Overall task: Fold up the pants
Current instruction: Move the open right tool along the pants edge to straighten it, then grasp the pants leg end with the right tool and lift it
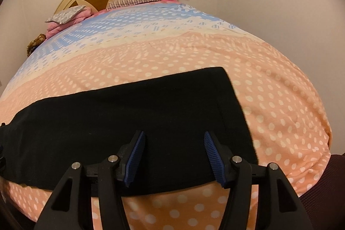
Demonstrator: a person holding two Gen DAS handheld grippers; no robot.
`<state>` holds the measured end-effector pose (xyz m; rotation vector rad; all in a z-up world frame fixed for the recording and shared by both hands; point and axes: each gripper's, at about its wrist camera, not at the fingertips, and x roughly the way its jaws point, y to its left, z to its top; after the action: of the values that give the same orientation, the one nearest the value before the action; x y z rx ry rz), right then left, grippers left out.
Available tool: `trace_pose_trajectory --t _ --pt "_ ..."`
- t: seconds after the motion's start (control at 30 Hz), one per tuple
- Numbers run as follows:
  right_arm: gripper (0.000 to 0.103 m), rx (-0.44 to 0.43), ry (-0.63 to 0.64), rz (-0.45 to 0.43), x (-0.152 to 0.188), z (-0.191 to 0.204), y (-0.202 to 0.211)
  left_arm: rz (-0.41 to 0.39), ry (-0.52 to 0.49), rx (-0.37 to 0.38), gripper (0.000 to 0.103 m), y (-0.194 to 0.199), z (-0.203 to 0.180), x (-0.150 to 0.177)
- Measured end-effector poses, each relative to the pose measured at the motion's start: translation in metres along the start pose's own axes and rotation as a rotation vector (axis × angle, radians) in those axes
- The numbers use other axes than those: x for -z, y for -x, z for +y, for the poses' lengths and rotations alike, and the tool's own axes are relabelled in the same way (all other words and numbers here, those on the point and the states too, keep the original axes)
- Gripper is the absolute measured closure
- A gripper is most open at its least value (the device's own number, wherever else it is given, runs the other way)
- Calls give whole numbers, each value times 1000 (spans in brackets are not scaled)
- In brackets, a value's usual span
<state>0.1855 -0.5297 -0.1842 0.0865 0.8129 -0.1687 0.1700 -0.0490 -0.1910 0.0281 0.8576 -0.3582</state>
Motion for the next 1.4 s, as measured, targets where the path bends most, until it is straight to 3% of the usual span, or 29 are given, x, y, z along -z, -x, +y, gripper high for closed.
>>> trace_pose_trajectory --t 0.1,0.2,0.33,0.5,0.63,0.7,1.17,1.27,1.4 --pt "45 -13 -49 -9 -3 -21 4 -21 -9 6 9 6 -3 -1" --pt "45 -104 -170 -13 -5 -56 8 -46 -10 -3 9 9 -2 0" --pt "45 -119 -260 -11 -1 -93 10 -20 20 3 9 1 3 2" --pt "45 -274 -412 21 8 -120 -3 -25 18 1 9 2 2 2" --pt "49 -329 -463 42 10 -130 -9 -26 23 -3 9 2 4 2" --pt "58 -371 -458 70 11 -130 -10 -24 24 -6 9 1 4 2" --pt "59 -596 -546 53 27 -138 -25 -34 31 -7 8 2 5 6" --pt "68 -619 -580 58 29 -145 -30 -36 39 -2 7 3 4 6" --pt "89 -676 -618 53 32 -152 -33 -36 38 -7 7 3 4 7"
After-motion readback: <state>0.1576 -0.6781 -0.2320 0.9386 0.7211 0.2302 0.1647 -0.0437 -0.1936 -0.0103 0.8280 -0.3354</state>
